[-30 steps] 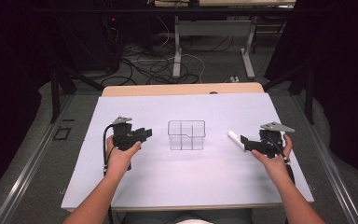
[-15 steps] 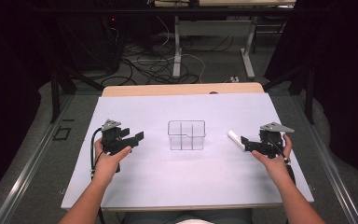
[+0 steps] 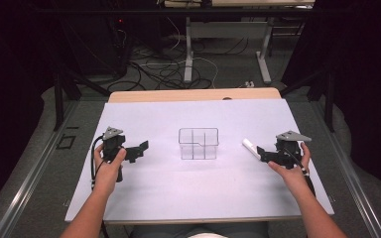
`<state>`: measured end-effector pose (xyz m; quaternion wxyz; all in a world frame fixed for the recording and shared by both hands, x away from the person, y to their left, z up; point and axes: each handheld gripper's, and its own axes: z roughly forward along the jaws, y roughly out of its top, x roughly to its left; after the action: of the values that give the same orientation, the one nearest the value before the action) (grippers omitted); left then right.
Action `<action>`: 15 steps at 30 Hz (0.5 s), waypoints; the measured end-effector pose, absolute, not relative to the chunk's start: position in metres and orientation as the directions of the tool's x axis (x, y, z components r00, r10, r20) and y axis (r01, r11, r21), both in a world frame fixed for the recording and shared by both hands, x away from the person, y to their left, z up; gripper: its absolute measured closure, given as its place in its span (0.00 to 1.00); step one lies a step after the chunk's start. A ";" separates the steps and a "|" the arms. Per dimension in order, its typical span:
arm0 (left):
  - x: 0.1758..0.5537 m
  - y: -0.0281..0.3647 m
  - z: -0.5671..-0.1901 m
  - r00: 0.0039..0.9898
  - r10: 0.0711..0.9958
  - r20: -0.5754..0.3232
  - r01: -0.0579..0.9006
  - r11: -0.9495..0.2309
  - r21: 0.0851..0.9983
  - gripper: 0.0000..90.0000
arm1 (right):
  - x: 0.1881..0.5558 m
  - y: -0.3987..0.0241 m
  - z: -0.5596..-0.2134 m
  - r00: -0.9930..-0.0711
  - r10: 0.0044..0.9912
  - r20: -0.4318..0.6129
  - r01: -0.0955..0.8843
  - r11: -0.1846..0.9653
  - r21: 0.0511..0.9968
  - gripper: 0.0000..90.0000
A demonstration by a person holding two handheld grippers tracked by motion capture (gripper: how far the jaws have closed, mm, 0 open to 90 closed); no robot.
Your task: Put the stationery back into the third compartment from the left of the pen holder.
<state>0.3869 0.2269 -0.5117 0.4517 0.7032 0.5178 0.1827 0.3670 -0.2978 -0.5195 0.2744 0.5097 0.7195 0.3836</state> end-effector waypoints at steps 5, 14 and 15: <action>0.388 0.234 -0.517 0.386 0.896 -0.221 0.567 -0.041 0.823 0.01 | 0.368 -0.296 -0.521 -0.331 0.943 -0.018 0.532 0.202 0.822 0.17; 0.387 0.233 -0.526 0.354 0.909 -0.219 0.584 -0.032 0.811 0.17 | 0.374 -0.290 -0.519 -0.342 0.940 -0.018 0.553 0.216 0.804 0.16; 0.387 0.233 -0.526 0.348 0.911 -0.221 0.583 -0.025 0.812 0.17 | 0.375 -0.289 -0.518 -0.348 0.937 -0.028 0.557 0.231 0.798 0.16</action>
<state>0.3873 0.2327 -0.5259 0.4424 0.6915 0.5401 0.1854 0.3751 -0.2889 -0.5181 0.2647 0.5058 0.7385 0.3588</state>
